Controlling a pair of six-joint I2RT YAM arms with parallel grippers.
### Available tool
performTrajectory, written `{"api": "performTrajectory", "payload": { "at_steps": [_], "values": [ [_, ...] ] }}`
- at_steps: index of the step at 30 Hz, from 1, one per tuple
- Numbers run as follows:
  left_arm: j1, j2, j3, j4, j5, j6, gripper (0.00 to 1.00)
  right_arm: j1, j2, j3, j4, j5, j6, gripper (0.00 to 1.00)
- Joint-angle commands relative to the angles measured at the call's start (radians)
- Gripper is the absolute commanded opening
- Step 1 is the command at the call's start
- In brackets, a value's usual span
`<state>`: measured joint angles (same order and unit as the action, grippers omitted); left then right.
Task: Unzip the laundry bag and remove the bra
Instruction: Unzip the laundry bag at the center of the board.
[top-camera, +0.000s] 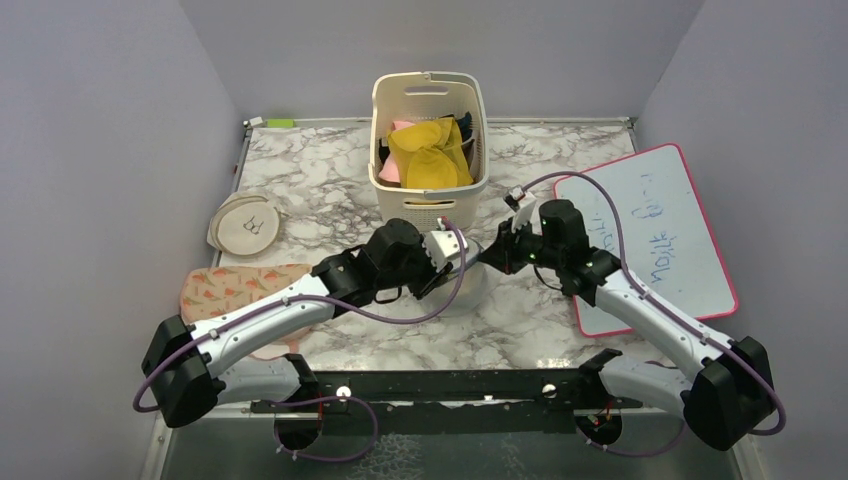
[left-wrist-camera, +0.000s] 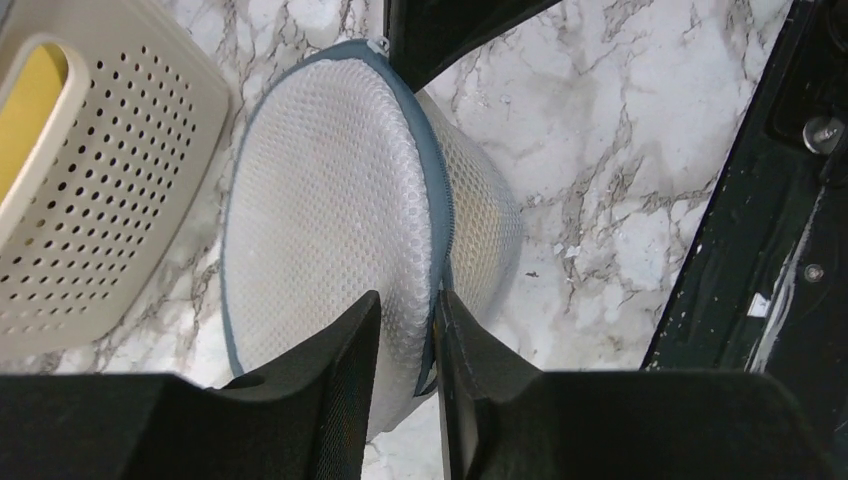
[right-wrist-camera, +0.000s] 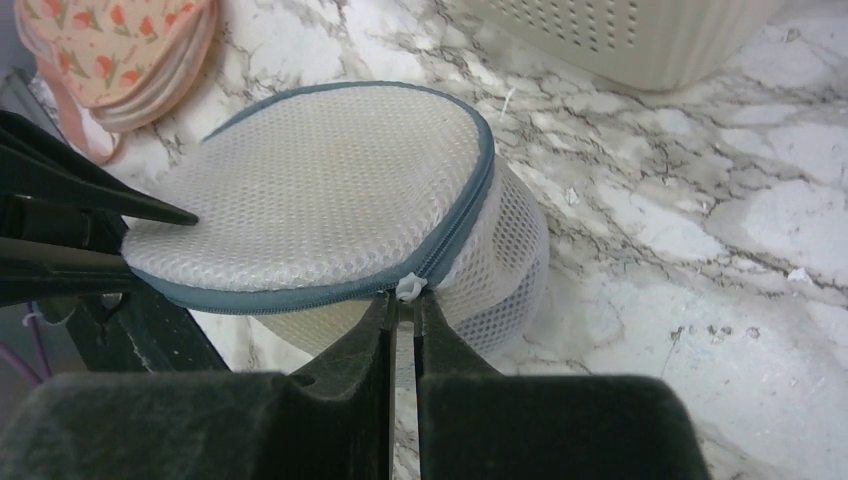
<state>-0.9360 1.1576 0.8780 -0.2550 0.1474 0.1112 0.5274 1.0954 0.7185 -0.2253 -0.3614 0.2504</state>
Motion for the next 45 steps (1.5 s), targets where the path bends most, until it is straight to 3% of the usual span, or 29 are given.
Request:
{"api": "performTrajectory", "payload": {
  "at_steps": [1,7,14,29,45],
  "values": [
    [0.0,0.036,0.007,0.04,0.033,-0.128,0.23,-0.009,-0.031,-0.011,0.089,-0.133,-0.047,0.01],
    [0.0,0.088,0.038,0.111,0.038,-0.175,0.44,-0.01,-0.012,0.0,0.076,-0.198,-0.051,0.01],
    [0.0,0.162,0.098,0.179,0.038,-0.192,0.45,-0.008,-0.005,-0.006,0.096,-0.25,-0.038,0.01],
    [0.0,0.165,0.122,0.131,0.012,-0.104,0.0,-0.009,0.008,0.025,0.064,-0.228,-0.03,0.01],
    [0.0,-0.029,0.049,0.077,0.0,0.018,0.0,-0.046,0.028,0.035,0.048,-0.096,0.05,0.01]
  ]
}}
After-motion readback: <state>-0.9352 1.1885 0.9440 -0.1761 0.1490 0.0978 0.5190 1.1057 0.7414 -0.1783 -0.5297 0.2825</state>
